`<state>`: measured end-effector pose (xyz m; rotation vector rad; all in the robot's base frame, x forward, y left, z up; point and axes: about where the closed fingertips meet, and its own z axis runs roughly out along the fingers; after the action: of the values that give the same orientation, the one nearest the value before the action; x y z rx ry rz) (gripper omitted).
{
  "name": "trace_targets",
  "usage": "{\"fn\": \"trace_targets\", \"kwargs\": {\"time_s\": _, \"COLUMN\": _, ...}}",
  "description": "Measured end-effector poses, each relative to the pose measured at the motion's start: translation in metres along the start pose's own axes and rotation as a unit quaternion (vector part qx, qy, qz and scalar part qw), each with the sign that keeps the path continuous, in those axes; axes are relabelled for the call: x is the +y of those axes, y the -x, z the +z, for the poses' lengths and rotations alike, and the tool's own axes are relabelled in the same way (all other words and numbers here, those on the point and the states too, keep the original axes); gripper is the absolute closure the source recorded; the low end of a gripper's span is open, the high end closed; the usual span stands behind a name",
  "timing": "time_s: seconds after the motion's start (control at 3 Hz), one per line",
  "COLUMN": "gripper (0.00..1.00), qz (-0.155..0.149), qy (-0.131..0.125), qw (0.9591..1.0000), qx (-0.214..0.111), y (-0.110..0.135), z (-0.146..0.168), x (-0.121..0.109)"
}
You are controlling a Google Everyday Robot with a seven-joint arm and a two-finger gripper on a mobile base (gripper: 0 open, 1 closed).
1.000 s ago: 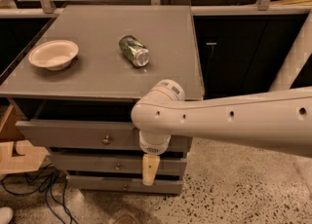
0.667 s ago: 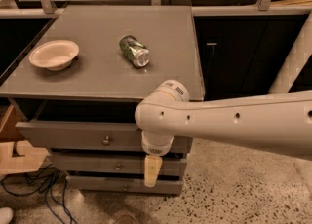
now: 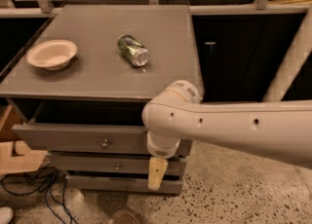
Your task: Open top drawer
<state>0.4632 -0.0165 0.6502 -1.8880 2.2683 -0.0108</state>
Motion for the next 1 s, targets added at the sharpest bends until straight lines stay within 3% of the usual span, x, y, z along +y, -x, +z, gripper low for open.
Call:
{"fn": "trace_targets", "kwargs": {"time_s": 0.67, "gripper": 0.0, "qz": -0.006, "qy": 0.006, "qw": 0.9995, "qx": -0.029, "y": -0.043, "z": -0.073, "x": 0.046}}
{"fn": "trace_targets", "kwargs": {"time_s": 1.0, "gripper": 0.0, "qz": -0.004, "qy": 0.008, "qw": 0.9995, "qx": -0.031, "y": -0.037, "z": -0.058, "x": 0.036}}
